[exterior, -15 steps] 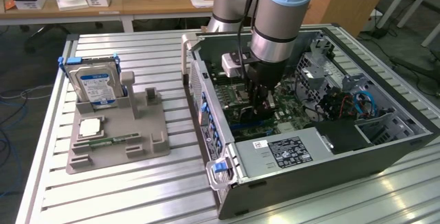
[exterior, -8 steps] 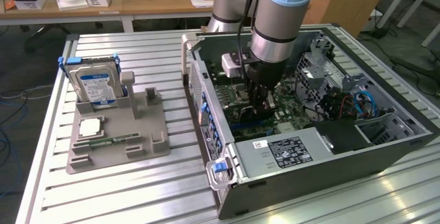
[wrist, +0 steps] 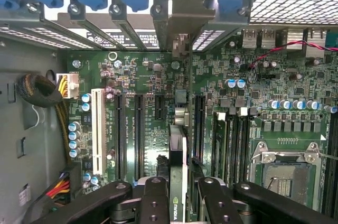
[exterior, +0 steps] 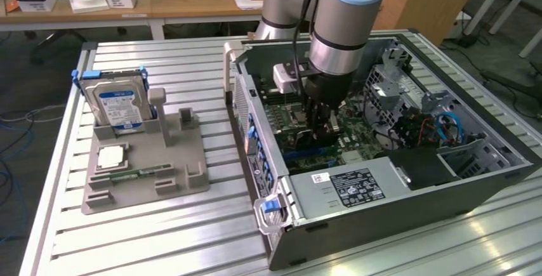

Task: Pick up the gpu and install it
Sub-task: 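Insert the gpu into the slot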

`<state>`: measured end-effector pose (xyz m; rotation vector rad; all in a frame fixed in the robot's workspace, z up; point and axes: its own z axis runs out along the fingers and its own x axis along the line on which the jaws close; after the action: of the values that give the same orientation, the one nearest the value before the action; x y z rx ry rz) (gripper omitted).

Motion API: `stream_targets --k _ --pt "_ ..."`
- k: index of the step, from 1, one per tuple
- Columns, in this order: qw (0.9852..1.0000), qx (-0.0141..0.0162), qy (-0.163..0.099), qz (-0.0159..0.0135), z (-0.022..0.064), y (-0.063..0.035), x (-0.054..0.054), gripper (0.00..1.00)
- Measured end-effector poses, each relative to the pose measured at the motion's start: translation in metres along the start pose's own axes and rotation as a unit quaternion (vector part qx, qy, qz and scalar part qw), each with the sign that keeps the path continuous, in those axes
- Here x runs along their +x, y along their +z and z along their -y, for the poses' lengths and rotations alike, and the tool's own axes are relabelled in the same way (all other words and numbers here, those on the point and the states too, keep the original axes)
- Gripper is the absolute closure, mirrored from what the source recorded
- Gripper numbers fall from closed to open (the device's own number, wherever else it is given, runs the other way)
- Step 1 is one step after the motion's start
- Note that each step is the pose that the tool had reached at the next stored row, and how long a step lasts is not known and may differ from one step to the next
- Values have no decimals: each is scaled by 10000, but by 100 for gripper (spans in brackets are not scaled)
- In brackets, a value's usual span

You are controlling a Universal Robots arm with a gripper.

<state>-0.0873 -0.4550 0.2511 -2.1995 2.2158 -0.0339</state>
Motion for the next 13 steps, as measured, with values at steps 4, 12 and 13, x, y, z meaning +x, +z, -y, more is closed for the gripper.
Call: stream_targets --k 4,12,13 --pt "10000 0 18 -1 -1 0 8 74" --pt "10000 -1 42 -1 0 7 14 74" --pt "10000 -1 42 -2 0 11 14 74"
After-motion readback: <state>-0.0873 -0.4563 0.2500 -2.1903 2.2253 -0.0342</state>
